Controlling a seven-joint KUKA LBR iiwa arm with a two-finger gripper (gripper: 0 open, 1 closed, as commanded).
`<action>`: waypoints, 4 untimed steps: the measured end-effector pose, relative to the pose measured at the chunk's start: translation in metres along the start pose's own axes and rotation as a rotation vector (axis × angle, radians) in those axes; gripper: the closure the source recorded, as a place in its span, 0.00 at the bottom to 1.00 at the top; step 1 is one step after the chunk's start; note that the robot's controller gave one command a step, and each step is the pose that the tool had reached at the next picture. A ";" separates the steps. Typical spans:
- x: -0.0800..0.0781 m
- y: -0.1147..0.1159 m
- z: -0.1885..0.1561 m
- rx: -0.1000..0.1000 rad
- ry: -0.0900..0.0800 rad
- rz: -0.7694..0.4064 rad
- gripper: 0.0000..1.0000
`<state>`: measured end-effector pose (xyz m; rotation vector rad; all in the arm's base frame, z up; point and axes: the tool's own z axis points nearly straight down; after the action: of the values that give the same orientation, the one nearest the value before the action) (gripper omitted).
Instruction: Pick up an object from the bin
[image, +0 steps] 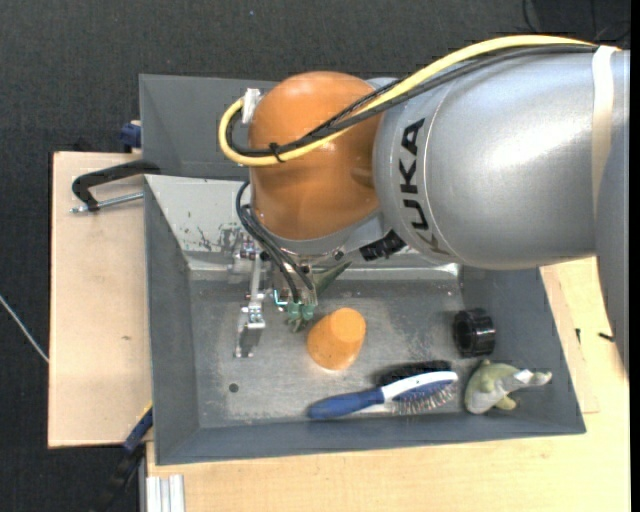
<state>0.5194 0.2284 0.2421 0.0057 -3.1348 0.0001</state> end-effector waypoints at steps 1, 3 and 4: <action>-0.082 -0.059 0.170 -0.004 -0.012 -0.027 0.00; -0.079 -0.014 0.169 -0.008 -0.016 0.073 0.00; -0.063 -0.123 0.167 -0.004 -0.023 -0.328 0.00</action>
Offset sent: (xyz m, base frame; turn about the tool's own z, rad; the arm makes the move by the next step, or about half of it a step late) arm 0.0778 -0.0595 -0.1721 -0.0298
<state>0.5816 0.1057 0.0748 0.5207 -3.1143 -0.0080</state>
